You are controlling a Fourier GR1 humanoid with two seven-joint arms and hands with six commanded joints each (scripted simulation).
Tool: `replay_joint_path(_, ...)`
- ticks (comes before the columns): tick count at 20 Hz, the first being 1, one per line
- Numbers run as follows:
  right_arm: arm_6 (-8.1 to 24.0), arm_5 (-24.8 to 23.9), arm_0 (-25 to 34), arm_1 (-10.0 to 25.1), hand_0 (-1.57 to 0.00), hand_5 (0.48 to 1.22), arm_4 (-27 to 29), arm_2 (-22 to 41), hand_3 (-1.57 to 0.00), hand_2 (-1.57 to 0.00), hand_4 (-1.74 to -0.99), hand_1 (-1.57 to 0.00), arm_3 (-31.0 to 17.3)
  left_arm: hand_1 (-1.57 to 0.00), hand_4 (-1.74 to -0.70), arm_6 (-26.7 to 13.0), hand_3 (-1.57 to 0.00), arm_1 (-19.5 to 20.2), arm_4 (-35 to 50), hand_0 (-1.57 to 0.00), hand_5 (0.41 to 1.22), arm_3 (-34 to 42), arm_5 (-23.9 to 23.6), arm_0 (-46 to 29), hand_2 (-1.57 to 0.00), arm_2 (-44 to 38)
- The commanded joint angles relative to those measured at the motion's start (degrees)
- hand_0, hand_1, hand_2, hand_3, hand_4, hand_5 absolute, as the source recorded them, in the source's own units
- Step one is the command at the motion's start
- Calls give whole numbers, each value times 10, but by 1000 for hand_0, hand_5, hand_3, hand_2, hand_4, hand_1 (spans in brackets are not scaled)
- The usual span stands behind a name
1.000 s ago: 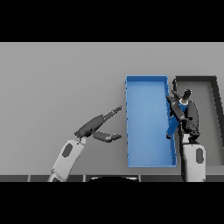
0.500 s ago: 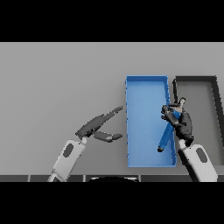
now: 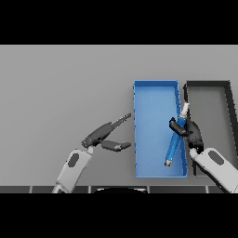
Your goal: Pick up the blue pipe and place it into the blue bin.
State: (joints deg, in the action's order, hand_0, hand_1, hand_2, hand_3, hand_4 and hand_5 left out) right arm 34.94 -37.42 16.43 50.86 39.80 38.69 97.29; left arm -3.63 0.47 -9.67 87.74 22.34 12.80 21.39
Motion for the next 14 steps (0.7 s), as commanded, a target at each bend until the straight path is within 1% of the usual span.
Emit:
replay_joint_path(1,0,-3,19,19,-145,837,20,33,-38,-132,-1205,-137,-2,1,-927,7,1,1,0,1,496,0,-1,-1,1,-2)
replay_joint_path(3,0,-10,67,50,-92,788,55,94,-24,-84,-1175,-87,-6,1,-930,5,1,0,4,1,496,6,1,1,1,-1)
replay_joint_path(5,0,-11,80,53,-59,759,63,110,-15,-53,-1144,-55,-8,1,-930,-6,1,4,6,1,496,0,2,9,1,-8)
replay_joint_path(7,0,-16,85,62,-37,736,72,121,-9,-34,-1110,-35,0,1,-931,9,1,4,5,1,497,3,4,-5,1,-2)
replay_joint_path(10,-1,-5,95,65,-19,714,66,135,-4,-17,-1084,-17,-2,1,-930,9,1,5,1,1,495,-1,0,-5,1,-4)
replay_joint_path(11,0,-4,102,68,-19,713,66,143,-4,-17,-1084,-17,0,1,-930,5,1,5,2,1,496,-3,-1,1,1,-7)
replay_joint_path(12,-2,4,105,71,-19,712,66,141,-4,-17,-1084,-17,-1,1,-930,8,1,6,3,1,496,-1,-1,1,1,-8)
replay_joint_path(14,-9,8,105,70,-19,714,69,136,-4,-17,-1084,-17,-7,1,-930,1,1,2,7,1,495,-1,0,13,1,-10)
